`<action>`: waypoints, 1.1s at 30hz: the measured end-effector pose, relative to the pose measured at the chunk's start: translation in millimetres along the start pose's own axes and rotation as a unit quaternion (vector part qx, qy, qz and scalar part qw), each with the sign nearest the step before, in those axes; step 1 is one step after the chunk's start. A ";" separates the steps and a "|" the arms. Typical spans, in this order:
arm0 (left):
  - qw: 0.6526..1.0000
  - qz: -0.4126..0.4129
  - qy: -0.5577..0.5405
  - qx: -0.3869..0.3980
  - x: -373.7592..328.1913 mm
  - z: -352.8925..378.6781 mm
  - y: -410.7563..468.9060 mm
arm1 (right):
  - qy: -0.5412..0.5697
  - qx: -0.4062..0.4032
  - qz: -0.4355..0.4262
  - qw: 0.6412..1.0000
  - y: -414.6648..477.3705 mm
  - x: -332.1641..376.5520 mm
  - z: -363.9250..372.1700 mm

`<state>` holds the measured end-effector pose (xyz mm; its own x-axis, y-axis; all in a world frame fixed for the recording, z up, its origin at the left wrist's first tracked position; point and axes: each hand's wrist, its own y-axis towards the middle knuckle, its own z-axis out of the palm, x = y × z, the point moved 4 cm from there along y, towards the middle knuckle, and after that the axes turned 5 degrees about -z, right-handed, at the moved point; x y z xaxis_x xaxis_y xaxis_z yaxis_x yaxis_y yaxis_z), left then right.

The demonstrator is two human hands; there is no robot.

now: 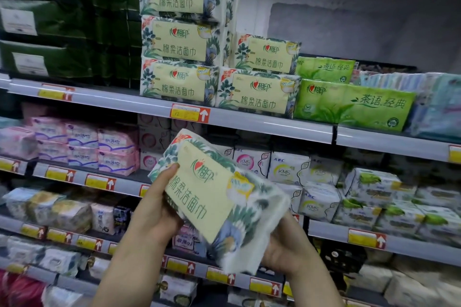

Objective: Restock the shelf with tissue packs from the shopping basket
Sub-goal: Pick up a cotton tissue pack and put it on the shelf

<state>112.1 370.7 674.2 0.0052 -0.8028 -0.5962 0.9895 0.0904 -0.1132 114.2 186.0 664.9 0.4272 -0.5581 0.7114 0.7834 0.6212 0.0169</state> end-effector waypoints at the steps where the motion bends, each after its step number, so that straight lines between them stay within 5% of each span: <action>1: 1.000 0.014 0.003 -0.015 -0.2 2.5 0.0 | 0.020 0.011 0.021 1.000 1.4 1.2 -3.6; 5: 0.996 0.068 -0.044 -0.049 -1.8 1.2 5.6 | -0.004 -0.071 -0.001 0.997 7.0 12.6 -16.0; 9: 0.989 0.122 -0.062 -0.054 2.1 2.5 8.9 | -0.121 -0.102 -0.121 0.980 -1.2 36.3 -10.8; 15: 0.989 0.145 0.005 -0.005 21.5 22.9 10.6 | -0.356 -0.114 -0.234 0.898 -5.2 61.9 3.4; 19: 0.983 0.163 0.081 0.001 25.2 27.9 12.0 | -0.397 -0.166 -0.306 0.849 -15.3 86.6 -5.3; 24: 0.935 0.218 0.278 -0.013 24.5 43.7 9.3 | -0.396 -0.182 -0.344 0.831 -32.4 112.1 -7.8; 33: 0.909 0.276 0.312 -0.016 27.4 73.1 13.1 | -0.405 -0.200 -0.364 0.815 -40.0 132.6 -20.6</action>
<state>135.8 306.9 714.4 0.4070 -0.1408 -0.9025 0.8563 0.4027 0.3233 148.8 75.8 744.1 -0.5272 -0.0518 0.8482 0.8498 -0.0316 0.5262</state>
